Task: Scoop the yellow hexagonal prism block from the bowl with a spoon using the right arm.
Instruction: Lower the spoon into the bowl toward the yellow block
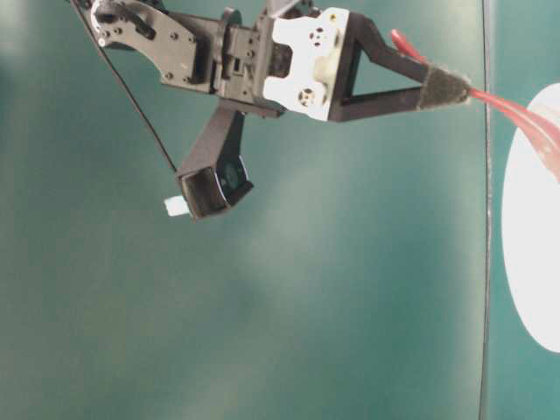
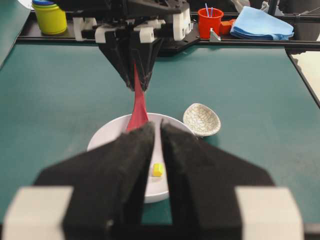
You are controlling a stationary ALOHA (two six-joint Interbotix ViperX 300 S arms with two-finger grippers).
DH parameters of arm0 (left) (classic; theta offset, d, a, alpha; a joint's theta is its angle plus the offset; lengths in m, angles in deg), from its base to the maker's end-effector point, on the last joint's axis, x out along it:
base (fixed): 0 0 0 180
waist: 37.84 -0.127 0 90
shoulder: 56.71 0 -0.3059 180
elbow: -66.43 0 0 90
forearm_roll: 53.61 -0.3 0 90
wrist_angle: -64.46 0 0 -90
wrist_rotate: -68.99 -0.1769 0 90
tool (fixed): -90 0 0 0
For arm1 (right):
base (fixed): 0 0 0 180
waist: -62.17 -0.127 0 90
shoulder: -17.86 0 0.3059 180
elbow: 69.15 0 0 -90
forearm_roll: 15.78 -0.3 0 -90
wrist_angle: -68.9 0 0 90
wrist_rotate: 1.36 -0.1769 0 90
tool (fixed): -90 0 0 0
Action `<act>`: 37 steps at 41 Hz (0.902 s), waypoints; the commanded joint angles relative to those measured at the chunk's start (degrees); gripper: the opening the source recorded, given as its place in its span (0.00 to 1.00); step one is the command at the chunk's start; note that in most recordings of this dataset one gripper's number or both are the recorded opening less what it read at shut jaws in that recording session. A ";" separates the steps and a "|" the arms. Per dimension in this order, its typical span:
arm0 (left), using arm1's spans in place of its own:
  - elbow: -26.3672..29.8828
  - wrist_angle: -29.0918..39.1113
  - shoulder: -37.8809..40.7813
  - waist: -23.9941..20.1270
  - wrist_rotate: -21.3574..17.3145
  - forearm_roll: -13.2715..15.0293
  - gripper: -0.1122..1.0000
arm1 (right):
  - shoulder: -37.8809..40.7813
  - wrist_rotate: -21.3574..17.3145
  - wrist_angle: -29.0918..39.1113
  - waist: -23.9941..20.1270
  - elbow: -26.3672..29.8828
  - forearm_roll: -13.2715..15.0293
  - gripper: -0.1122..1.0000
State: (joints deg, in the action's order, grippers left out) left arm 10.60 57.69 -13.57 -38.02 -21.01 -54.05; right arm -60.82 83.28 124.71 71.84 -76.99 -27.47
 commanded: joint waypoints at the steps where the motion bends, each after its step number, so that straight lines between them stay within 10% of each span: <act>1: 1.32 -0.26 0.62 0.00 -0.09 -0.18 0.23 | -0.44 -0.09 0.09 -0.44 1.93 -0.44 0.32; 37: 1.41 -0.62 0.62 0.00 -0.35 -0.53 0.23 | 5.27 0.00 10.63 -1.41 8.70 -3.25 0.32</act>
State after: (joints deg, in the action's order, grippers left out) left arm 10.60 57.69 -13.49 -38.02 -21.27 -54.40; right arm -54.85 83.28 134.73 70.52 -70.13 -30.46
